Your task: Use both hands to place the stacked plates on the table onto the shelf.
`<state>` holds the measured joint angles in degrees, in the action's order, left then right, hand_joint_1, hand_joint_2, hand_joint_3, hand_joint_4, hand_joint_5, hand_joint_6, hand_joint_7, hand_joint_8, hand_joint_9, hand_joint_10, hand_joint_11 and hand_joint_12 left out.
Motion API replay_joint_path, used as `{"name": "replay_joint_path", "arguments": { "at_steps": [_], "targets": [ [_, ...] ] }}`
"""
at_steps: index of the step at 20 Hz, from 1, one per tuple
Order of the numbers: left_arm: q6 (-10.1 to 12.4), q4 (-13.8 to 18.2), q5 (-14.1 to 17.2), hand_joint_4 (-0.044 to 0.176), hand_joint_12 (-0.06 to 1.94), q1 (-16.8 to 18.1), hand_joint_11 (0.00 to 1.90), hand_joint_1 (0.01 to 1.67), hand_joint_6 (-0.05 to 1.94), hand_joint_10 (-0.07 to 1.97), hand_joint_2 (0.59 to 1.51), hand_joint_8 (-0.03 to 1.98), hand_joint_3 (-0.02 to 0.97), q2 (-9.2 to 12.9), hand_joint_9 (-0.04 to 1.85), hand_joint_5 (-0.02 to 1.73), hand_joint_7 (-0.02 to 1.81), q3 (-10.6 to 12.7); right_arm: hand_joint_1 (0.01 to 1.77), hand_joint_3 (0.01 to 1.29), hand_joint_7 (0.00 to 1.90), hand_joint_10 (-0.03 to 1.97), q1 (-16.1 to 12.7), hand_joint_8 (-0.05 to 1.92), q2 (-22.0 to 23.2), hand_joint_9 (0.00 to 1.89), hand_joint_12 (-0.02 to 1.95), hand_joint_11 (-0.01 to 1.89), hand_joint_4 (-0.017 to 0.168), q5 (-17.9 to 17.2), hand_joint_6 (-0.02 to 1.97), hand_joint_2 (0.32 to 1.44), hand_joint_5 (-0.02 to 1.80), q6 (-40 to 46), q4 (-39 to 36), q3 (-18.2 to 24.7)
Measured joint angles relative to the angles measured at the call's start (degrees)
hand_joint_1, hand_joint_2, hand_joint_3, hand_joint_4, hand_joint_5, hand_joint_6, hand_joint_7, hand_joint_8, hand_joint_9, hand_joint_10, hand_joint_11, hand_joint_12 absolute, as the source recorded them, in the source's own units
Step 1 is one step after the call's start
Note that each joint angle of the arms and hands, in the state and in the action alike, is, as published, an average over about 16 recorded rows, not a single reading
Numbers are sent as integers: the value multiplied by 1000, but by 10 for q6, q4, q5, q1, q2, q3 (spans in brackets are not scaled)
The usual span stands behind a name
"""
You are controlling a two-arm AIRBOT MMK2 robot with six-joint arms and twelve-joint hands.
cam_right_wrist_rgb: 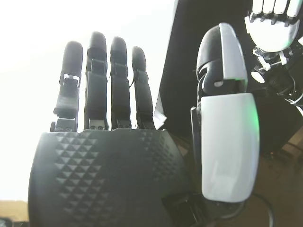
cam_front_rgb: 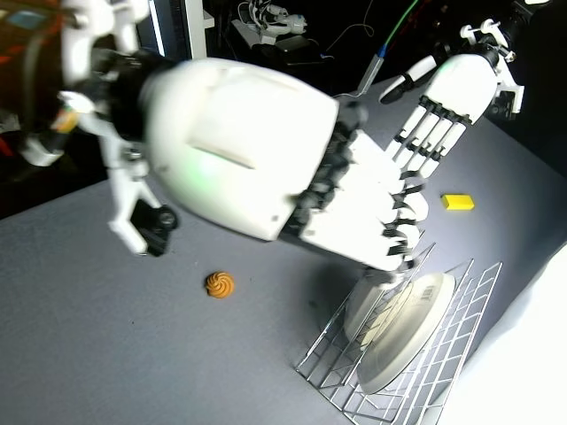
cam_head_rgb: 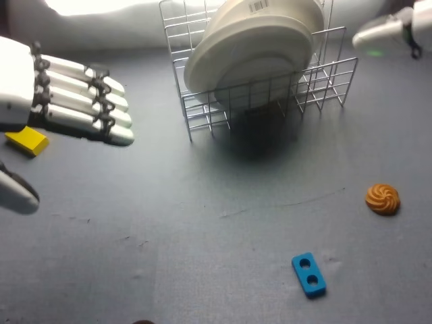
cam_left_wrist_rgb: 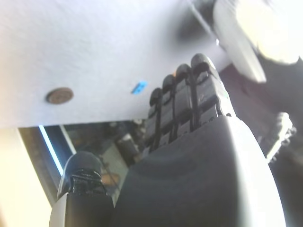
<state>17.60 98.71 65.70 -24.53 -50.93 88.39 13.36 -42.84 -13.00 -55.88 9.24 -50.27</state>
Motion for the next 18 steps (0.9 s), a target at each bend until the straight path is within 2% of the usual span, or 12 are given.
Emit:
{"name": "replay_joint_path", "arguments": {
  "at_steps": [2,4,6,8,12,16,18],
  "targets": [
    [0,0,2,4,392,4,53,17,17,66,1161,58,12,1,210,196,246,-8,864,11,506,269,0,210,20,490,1317,40,-3,6,146,998,466,-5,0,15],
    [-1,1,3,4,598,8,106,26,110,249,1171,209,12,3,269,252,312,-14,816,11,491,503,0,435,35,479,1409,89,-2,10,366,1004,446,-8,0,25],
    [-1,1,3,3,808,11,203,33,324,484,1184,443,13,4,364,336,410,-20,765,11,506,735,1,669,46,503,1497,184,-2,12,591,1007,455,-10,-1,32],
    [-1,1,2,8,1023,13,377,39,556,722,1194,674,13,4,538,494,586,-24,701,11,583,972,3,906,53,587,1588,342,-2,13,826,1010,522,-11,-3,37],
    [0,3,0,44,1439,13,771,114,1009,1182,1221,1130,10,5,921,807,946,-31,563,11,813,1432,8,1366,59,831,1760,728,12,4,1278,1064,743,9,-40,39],
    [1,3,-2,57,1782,13,1025,148,1358,1589,1247,1515,9,5,1148,1015,1177,-35,467,11,905,1835,11,1782,60,940,1899,968,17,0,1700,1089,826,17,-54,39],
    [1,2,-2,69,1899,13,1186,174,1627,1821,1252,1765,9,5,1259,1101,1271,-35,434,11,1028,1907,12,1887,60,1077,1914,1144,21,-3,1876,1101,939,23,-66,39]
  ]
}}
